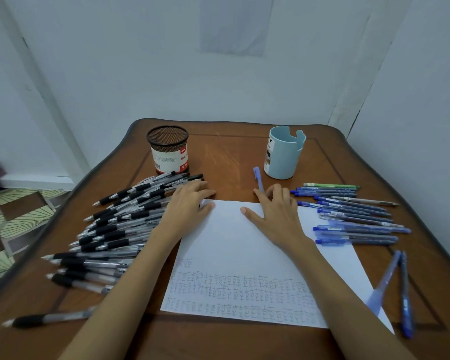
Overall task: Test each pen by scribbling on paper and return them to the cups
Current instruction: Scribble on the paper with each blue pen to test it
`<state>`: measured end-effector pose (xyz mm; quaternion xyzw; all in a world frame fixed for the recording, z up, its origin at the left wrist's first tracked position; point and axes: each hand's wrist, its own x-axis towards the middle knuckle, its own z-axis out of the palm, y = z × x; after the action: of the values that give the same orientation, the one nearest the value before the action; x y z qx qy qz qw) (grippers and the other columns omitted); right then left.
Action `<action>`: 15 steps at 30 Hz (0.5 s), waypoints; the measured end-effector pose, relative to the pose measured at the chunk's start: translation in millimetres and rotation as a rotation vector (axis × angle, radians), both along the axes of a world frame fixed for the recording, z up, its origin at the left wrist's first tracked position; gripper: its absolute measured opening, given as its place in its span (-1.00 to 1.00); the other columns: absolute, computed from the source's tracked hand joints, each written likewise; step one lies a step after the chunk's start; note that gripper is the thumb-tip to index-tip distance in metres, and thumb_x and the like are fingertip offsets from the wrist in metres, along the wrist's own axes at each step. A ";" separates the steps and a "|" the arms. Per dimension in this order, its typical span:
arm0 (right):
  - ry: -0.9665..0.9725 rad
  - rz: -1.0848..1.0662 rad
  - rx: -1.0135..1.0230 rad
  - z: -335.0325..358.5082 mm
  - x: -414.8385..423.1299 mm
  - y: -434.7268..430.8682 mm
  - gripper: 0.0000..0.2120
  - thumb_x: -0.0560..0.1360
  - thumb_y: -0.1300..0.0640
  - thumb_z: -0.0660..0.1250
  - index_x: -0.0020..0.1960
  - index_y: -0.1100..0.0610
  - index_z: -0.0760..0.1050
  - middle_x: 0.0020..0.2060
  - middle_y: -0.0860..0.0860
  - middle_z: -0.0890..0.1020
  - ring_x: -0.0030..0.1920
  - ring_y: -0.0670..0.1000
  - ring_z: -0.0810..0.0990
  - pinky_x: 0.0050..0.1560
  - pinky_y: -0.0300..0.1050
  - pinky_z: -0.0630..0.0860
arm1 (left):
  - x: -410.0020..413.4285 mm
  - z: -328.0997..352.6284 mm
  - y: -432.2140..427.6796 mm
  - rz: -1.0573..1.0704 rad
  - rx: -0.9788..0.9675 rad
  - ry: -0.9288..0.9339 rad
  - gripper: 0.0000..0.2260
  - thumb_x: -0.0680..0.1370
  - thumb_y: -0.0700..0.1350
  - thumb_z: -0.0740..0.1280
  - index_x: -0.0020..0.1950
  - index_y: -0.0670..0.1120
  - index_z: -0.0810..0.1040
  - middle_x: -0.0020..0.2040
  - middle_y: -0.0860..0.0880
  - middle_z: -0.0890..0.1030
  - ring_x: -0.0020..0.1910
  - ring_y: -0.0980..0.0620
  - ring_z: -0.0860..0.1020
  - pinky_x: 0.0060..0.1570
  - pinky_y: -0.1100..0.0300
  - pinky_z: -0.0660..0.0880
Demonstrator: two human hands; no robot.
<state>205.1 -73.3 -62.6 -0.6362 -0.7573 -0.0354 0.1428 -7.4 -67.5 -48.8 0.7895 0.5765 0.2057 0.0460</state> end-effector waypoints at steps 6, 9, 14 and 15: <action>0.258 -0.029 0.014 20.3 12.7 1.1 -0.57 0.60 -0.16 0.07 0.38 -0.01 0.36 0.16 0.04 0.43 0.19 0.05 0.32 0.12 -0.02 0.25 | -2.4 -3.0 0.4 -0.012 0.009 0.015 -0.67 0.60 -0.02 0.22 0.35 -0.04 0.46 0.35 -0.01 0.44 0.38 0.02 0.32 0.34 0.10 0.21; 0.121 -0.183 -0.010 40.7 51.7 6.2 -0.72 0.57 -0.02 0.22 0.26 -0.02 0.46 0.22 0.07 0.47 0.27 0.09 0.33 0.22 0.07 0.29 | -2.4 -3.9 0.7 -0.011 0.010 0.013 -0.67 0.60 -0.02 0.21 0.35 -0.04 0.46 0.34 0.01 0.44 0.36 0.02 0.34 0.34 0.11 0.22; 0.195 -0.311 -0.193 43.7 92.8 3.2 -0.76 0.41 0.02 0.45 0.07 0.01 0.62 0.13 0.08 0.59 0.19 0.13 0.45 0.16 0.09 0.39 | -3.4 -2.9 0.1 -0.029 0.010 0.002 -0.69 0.60 -0.06 0.23 0.33 -0.07 0.48 0.33 -0.01 0.47 0.33 0.00 0.37 0.32 0.10 0.26; 0.250 -0.293 -0.172 42.1 93.9 3.3 -0.81 0.40 0.05 0.47 0.01 0.02 0.65 0.08 0.08 0.63 0.15 0.12 0.49 0.12 0.07 0.42 | -3.7 -1.5 0.3 -0.042 0.005 -0.022 -0.71 0.60 -0.10 0.23 0.31 -0.09 0.51 0.31 -0.03 0.48 0.31 -0.02 0.40 0.29 0.10 0.30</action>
<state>299.0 -70.0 -20.5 -0.7489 -0.6333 0.0881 0.1742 -11.1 -67.2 -50.3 0.7990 0.5589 0.2148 0.0548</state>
